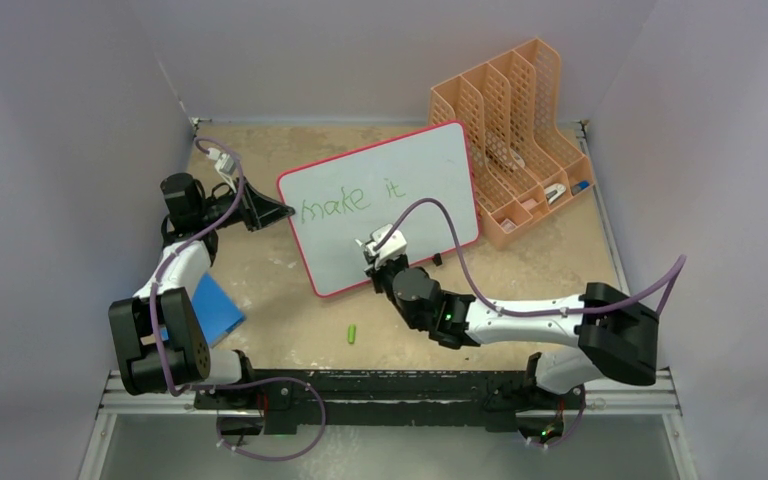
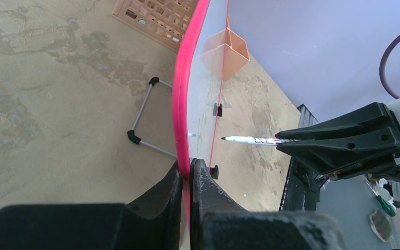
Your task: Write a sentence on the whiteboard
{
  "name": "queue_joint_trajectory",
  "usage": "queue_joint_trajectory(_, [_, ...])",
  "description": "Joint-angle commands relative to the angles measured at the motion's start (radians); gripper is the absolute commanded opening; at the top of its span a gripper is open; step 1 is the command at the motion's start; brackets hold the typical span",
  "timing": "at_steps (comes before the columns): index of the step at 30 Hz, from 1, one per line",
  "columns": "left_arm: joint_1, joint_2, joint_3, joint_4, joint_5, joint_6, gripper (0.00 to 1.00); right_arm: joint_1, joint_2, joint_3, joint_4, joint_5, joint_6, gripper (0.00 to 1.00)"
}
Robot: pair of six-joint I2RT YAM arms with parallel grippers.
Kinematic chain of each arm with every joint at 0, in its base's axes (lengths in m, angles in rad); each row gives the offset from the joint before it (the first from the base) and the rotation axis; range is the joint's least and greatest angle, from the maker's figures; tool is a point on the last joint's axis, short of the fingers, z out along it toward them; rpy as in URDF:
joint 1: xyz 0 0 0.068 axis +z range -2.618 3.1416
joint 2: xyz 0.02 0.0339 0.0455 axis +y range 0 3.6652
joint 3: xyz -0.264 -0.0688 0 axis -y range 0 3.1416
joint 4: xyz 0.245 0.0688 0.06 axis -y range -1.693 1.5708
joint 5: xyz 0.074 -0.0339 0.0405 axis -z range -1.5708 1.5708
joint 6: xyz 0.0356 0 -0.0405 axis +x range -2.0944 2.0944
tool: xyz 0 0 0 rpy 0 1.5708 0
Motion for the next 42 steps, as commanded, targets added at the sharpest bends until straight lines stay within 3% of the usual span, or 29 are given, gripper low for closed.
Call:
queue_joint_trajectory(1, [-0.019, -0.014, 0.009, -0.003, 0.000, 0.045, 0.00, 0.004, 0.008, 0.039, 0.073, 0.031, -0.013, 0.00])
queue_joint_trajectory(42, [-0.020, -0.022, 0.012, -0.017, -0.001, 0.053, 0.00, 0.002, 0.094, 0.094, 0.101, 0.056, -0.042, 0.00])
